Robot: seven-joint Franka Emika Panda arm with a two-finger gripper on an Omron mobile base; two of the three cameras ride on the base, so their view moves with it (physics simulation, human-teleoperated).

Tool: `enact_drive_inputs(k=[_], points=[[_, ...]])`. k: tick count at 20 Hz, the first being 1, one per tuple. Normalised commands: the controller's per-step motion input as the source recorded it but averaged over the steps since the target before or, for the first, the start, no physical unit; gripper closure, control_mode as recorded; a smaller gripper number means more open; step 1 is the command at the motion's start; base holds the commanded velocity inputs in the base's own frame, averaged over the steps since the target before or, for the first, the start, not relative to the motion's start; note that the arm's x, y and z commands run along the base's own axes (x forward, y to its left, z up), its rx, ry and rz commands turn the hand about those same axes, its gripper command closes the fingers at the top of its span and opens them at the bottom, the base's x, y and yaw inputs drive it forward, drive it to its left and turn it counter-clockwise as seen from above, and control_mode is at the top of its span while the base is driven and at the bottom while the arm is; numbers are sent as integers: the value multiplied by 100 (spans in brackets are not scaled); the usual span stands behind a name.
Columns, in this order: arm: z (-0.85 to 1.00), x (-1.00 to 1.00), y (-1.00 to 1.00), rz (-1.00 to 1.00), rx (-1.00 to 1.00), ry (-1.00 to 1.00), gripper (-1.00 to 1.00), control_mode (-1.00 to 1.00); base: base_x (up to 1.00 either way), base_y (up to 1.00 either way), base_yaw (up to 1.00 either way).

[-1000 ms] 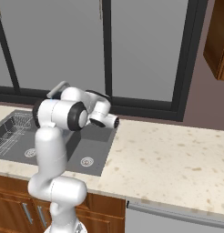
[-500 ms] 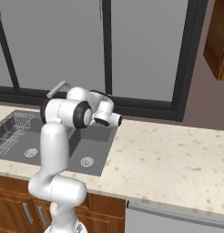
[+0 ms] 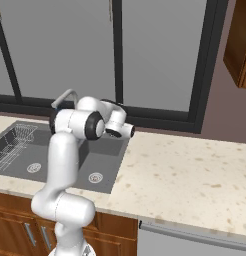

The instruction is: Turn on the sink faucet. Then move the squash from the counter to the sink. Turn off the sink. Move the vegetable from the sink to the pot next to the stove. Finally move the pot to the front right burner.

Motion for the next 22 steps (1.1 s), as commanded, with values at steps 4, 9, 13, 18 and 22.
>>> enact_drive_inputs(k=[4, 9, 13, 18, 22], points=[[-14, 26, 0, 0, 0, 0, -100, -100, 0, 0, 0], [-7, 22, 0, 0, 0, 0, -100, -100, 0, 0, 0], [-1, 15, 2, 0, 0, 0, -100, -100, 0, 0, 0], [0, 4, 4, 1, 0, 0, -100, -100, 0, 0, 0], [0, 6, 15, 5, 0, 0, -100, -100, 0, 0, 0]])
